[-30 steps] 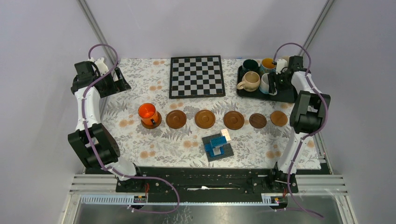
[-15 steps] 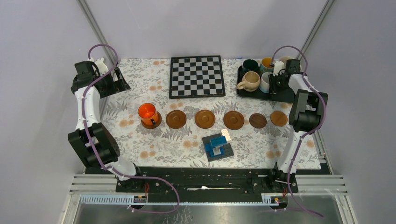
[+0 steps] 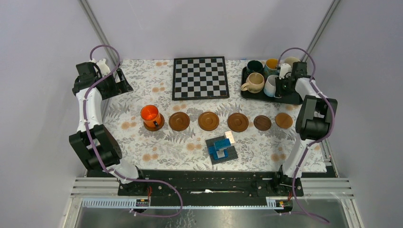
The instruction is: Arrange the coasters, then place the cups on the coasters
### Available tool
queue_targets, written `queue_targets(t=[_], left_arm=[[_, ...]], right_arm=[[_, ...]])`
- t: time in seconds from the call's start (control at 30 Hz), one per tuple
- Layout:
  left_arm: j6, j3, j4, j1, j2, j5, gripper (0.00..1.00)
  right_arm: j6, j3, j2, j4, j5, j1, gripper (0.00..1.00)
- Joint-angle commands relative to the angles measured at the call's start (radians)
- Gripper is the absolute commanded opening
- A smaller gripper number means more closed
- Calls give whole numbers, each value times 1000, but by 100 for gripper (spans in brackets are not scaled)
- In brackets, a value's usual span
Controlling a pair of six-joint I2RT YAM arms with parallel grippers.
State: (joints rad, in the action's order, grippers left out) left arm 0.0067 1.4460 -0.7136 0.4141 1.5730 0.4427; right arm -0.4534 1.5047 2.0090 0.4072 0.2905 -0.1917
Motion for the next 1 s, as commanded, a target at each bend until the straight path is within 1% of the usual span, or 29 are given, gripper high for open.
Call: queue_targets(t=[0.0,0.13,0.23,0.3,0.43,0.57,0.7,0.8,0.97], left_arm=[[-4,5,37,1,-2,33,99],[-4,-2,42,2,-13,37,99],[-4,-5,42,3,-20,30,99],[0,-7,43,2,-30,27,99],[-2,-12,45,11,-53,13,99],[-4,-25,50,27,-75,1,99],[-4,-66,70,48,-115,-3,99],[-4,-88,79,56,-137,-6,99],[-17,-83,80,70,-152,-18,99]], right_arm=[[65,30,-180,-42,44,9,0],[118,70,-223,-14,69,31,0],[147,123,-234,10,28,98,0],[163,174,-232,22,-6,160,0],[200,244,-221,41,-86,327,0],[229,241,-235,2,-142,496,0],[257,263,-215,-23,-154,657,0],[288,265,-187,-46,-168,750,0],[354,265,-143,-58,-217,886,0]])
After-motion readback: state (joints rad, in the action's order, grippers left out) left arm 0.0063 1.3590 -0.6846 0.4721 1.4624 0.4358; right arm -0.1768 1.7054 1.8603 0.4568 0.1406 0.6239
